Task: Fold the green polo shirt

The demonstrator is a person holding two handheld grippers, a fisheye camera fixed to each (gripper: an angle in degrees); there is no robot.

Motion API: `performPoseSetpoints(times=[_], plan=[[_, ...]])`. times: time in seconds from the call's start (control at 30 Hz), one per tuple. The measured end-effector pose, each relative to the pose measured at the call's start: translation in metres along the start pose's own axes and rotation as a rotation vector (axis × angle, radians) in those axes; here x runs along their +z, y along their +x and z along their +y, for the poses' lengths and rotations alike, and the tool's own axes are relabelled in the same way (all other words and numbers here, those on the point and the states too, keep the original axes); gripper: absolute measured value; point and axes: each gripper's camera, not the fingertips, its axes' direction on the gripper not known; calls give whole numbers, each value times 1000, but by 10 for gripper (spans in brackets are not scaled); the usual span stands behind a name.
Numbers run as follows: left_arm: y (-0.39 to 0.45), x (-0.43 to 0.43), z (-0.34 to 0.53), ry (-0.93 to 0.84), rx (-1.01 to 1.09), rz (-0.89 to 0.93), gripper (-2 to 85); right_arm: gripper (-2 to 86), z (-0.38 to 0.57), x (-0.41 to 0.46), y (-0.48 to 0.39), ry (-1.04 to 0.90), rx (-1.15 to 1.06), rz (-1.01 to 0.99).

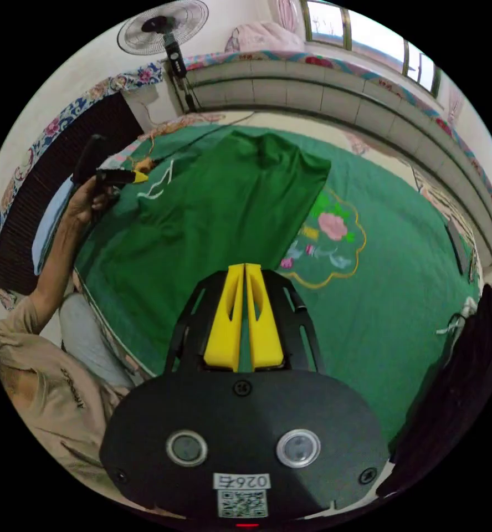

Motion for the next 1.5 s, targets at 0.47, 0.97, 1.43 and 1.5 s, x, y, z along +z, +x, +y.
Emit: performPoseSetpoints(times=[0.47,0.97,1.43,1.5], plan=[[-61,75,-40,-70,21,-221,-10,-10,-161,141,134,61,218,35],[74,128,218,-374,411,-441,-9,-9,151,146,-89,-103,-337,-10],[140,-9,461,1027,669,519,-8,-9,342,74,-91,445,-311,-81],[153,10,465,904,650,399,-5,-9,365,79,-102,485,-357,-34]])
